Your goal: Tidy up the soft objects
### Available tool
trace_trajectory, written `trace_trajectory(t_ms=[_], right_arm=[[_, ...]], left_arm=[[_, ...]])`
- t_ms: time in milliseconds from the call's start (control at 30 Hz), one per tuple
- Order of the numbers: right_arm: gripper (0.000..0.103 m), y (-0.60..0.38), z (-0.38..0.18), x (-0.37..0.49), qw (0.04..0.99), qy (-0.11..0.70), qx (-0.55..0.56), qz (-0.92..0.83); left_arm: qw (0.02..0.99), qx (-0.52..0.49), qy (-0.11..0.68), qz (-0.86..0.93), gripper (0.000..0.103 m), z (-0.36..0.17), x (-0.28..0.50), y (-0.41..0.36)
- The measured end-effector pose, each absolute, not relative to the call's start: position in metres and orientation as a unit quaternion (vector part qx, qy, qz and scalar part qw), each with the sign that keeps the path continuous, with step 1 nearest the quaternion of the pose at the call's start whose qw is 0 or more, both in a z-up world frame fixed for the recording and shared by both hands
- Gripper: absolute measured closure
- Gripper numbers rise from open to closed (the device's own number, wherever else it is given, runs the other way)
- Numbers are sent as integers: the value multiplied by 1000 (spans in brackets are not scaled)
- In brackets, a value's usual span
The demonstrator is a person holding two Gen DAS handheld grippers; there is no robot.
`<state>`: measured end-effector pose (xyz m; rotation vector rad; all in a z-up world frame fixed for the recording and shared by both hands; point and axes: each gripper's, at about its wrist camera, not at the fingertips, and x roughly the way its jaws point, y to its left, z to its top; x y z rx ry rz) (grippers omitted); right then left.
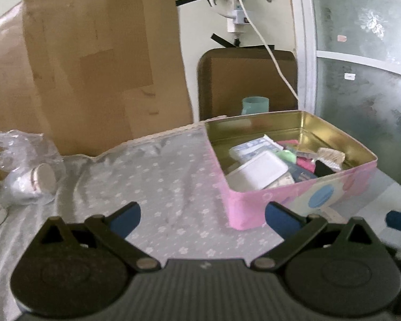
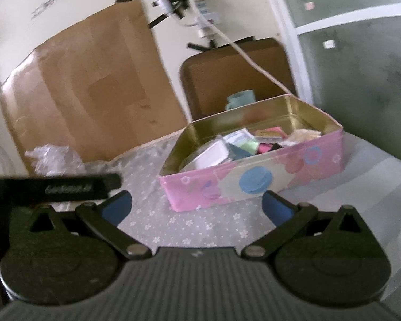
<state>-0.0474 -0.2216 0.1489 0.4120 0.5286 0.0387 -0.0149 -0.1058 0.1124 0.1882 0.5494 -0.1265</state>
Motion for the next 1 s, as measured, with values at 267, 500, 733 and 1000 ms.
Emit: trace_trajectory(t_ms=[267, 500, 733, 1000], right_arm=[[0, -227, 154, -58, 937, 250, 243, 4], [0, -219, 161, -65, 941, 240, 239, 18], [0, -219, 164, -72, 942, 232, 239, 21], [0, -219, 165, -79, 943, 226, 244, 14]], left_arm=[[955, 89, 275, -62, 0, 101, -35, -93], [951, 74, 289, -76, 0, 100, -43, -90], [949, 95, 293, -68, 0, 96, -51, -96], [947, 111, 295, -61, 0, 95, -62, -103]])
